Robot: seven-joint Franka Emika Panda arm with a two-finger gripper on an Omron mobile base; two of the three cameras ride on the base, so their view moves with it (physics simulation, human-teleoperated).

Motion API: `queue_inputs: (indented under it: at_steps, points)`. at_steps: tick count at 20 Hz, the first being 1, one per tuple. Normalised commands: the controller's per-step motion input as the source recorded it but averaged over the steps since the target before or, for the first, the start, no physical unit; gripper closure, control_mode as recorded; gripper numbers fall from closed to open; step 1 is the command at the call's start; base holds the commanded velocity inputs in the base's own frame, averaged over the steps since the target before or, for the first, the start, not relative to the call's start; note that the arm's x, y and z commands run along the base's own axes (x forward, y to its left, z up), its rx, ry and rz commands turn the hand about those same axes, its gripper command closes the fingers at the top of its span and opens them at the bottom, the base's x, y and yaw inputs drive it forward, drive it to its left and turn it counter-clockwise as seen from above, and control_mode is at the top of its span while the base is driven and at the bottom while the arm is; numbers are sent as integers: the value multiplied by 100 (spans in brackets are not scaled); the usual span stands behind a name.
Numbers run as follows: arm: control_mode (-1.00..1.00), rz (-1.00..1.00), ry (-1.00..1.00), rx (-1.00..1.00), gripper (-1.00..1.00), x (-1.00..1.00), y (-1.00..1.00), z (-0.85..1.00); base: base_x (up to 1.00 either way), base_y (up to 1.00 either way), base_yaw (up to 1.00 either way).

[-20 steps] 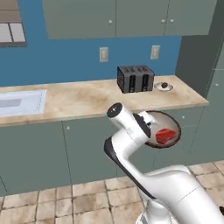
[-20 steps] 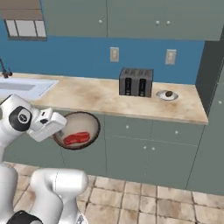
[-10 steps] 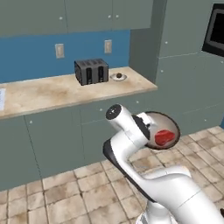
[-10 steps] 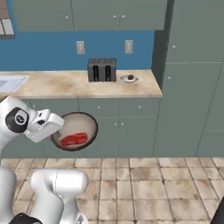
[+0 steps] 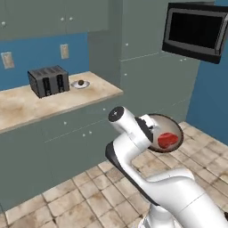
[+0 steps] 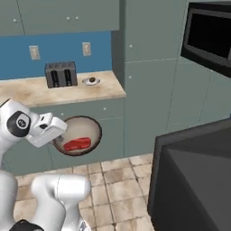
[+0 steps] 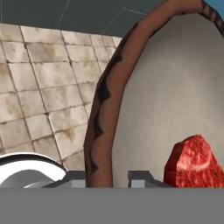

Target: Remove the kiwi from the bowl and place it on the small plate. Then place the bowl with only the steak in the microwave, close the door, and press the start button to microwave the steak.

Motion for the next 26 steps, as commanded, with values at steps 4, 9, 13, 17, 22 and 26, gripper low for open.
queue_inputs:
  at_steps: [4, 9, 13, 17, 22, 26]
  points:
    - [100, 0, 0, 0, 100, 0, 0, 0, 19, -73, -33]
    - [100, 0, 0, 0, 100, 0, 0, 0, 24, -61, -34]
    - [100, 0, 0, 0, 100, 0, 0, 0, 41, -75, -31]
    - [100, 0, 0, 0, 100, 0, 0, 0, 87, -95, -22]
    - [100, 0, 0, 0, 100, 0, 0, 0, 100, -100, -9]
    - [100, 0, 0, 0, 100, 0, 0, 0, 100, -100, -3]
